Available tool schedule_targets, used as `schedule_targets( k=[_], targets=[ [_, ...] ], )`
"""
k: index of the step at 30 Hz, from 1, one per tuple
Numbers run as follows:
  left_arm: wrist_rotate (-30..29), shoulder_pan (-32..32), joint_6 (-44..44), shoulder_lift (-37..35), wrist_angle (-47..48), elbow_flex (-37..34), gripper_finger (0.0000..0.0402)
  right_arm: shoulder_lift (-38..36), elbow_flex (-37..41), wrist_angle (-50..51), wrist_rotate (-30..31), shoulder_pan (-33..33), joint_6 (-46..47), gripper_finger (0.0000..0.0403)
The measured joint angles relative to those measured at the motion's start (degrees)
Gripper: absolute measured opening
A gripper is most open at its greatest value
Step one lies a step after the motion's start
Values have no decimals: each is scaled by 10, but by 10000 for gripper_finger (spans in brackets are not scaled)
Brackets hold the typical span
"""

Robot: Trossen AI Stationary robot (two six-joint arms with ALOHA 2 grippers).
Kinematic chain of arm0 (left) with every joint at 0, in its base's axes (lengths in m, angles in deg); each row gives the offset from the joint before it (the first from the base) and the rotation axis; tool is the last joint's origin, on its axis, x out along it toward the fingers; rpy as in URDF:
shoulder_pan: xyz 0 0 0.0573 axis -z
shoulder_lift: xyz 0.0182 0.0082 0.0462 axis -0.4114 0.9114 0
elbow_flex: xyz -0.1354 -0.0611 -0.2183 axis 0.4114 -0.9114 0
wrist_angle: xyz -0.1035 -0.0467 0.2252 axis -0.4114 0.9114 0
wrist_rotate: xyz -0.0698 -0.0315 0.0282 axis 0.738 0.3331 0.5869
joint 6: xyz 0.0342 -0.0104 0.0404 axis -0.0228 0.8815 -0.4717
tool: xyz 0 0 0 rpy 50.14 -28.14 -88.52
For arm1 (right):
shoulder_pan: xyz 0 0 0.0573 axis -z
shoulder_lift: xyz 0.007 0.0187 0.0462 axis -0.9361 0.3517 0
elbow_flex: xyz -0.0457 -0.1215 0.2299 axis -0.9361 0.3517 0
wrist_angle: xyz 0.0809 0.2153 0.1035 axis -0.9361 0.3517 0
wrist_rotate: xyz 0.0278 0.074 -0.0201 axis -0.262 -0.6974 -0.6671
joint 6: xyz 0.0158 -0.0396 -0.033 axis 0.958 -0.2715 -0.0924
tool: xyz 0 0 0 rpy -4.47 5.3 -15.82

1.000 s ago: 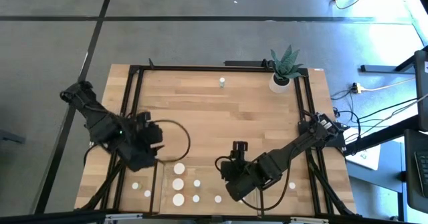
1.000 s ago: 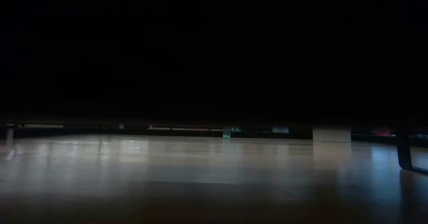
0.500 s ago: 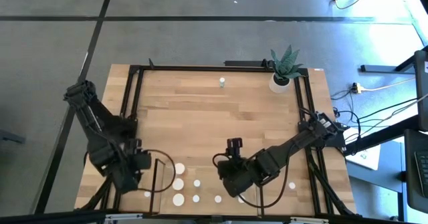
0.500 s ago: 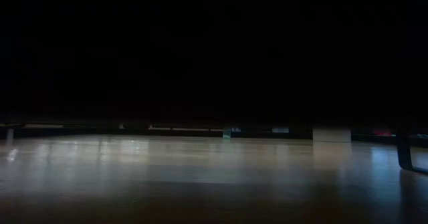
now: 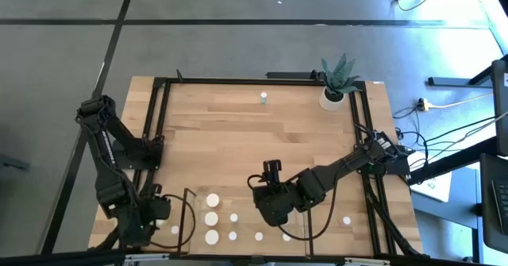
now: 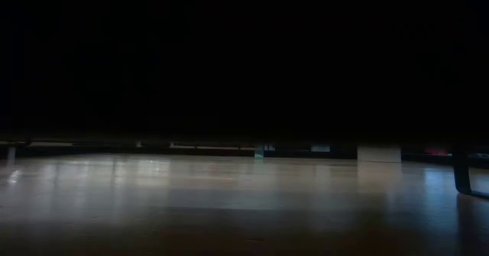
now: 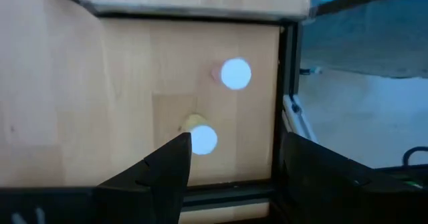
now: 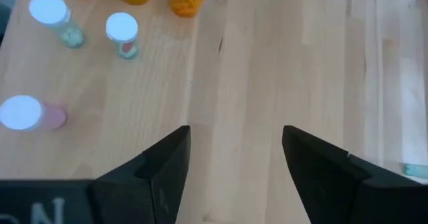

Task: Pick and place medicine bottles onto shelf by color
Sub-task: Put the yellow pill bottle on the shelf aligned with the other yellow pill bottles

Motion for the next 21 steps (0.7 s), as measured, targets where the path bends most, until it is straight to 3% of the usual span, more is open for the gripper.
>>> schedule_targets(
  k=[21],
  targets=[
    [13, 33, -6, 0, -136, -142, 228, 0, 0, -2, 0, 3, -1, 239]
  ],
)
